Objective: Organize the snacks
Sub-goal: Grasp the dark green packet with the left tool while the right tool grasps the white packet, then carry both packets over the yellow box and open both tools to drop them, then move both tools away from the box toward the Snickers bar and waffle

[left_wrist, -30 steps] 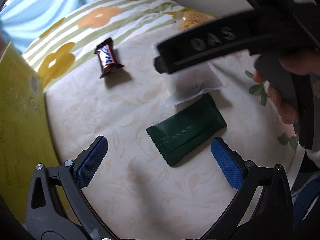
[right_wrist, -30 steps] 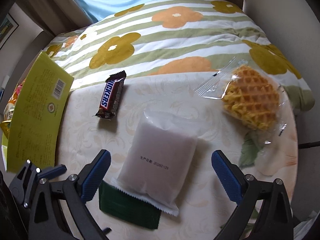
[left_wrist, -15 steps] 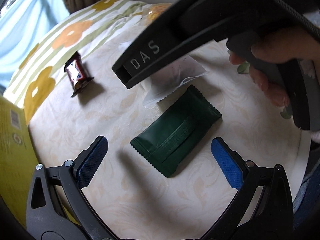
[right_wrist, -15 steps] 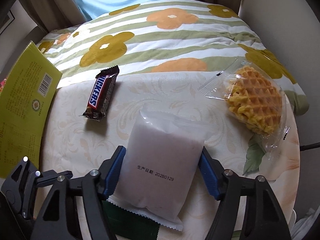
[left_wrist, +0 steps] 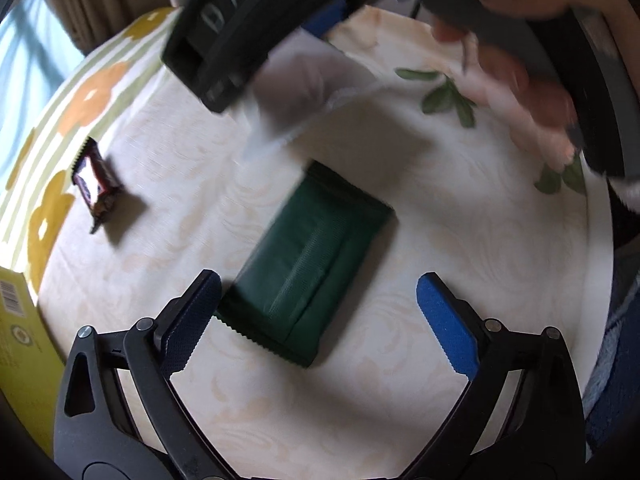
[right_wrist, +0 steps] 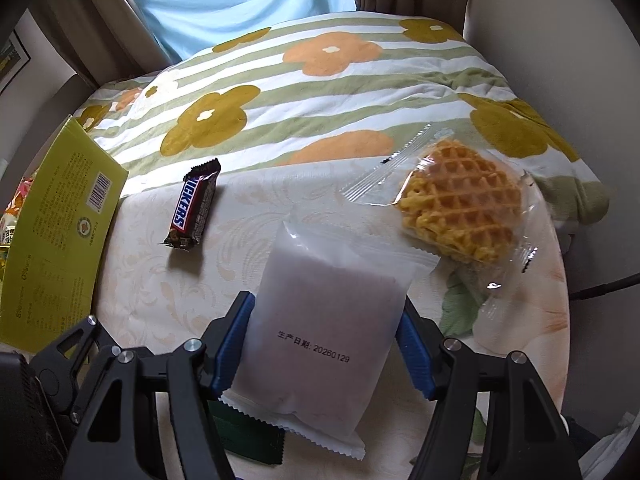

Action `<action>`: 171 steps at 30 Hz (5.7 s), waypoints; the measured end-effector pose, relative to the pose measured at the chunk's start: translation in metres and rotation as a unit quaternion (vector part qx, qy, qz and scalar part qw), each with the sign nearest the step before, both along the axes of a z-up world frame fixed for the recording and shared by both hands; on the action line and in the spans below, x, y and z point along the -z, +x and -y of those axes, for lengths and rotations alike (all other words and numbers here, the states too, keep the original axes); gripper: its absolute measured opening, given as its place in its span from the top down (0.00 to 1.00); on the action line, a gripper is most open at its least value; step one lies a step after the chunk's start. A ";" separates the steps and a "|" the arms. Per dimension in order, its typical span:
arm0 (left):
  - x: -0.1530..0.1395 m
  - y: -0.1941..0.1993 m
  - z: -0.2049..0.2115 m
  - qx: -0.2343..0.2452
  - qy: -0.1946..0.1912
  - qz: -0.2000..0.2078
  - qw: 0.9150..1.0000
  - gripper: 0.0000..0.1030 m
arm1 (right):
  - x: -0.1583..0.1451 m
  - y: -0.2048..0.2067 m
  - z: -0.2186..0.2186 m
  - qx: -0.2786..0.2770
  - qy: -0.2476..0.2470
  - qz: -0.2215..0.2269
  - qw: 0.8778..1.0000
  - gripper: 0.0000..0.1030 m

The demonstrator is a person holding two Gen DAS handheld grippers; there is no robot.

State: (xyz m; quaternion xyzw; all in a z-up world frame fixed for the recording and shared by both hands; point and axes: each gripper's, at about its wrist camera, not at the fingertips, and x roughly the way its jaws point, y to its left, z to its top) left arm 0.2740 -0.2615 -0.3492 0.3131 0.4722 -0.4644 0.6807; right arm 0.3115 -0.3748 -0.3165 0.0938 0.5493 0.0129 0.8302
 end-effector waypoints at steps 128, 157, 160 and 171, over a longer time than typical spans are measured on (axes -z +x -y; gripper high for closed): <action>-0.154 0.092 -0.409 -0.486 -0.063 0.033 0.871 0.00 | -0.127 0.017 -0.287 -0.154 0.015 0.091 0.984 0.03; -0.209 0.071 -0.179 -0.388 -0.108 0.049 0.914 0.00 | -0.168 -0.063 -0.069 0.031 0.000 0.117 0.993 0.03; -0.203 0.072 -0.137 -0.385 -0.109 0.045 0.915 0.00 | -0.159 -0.062 -0.032 0.029 -0.005 0.108 0.994 0.03; -0.142 0.098 -0.043 -0.394 -0.073 0.012 0.916 0.00 | -0.106 -0.035 0.059 0.052 0.009 0.082 0.995 0.03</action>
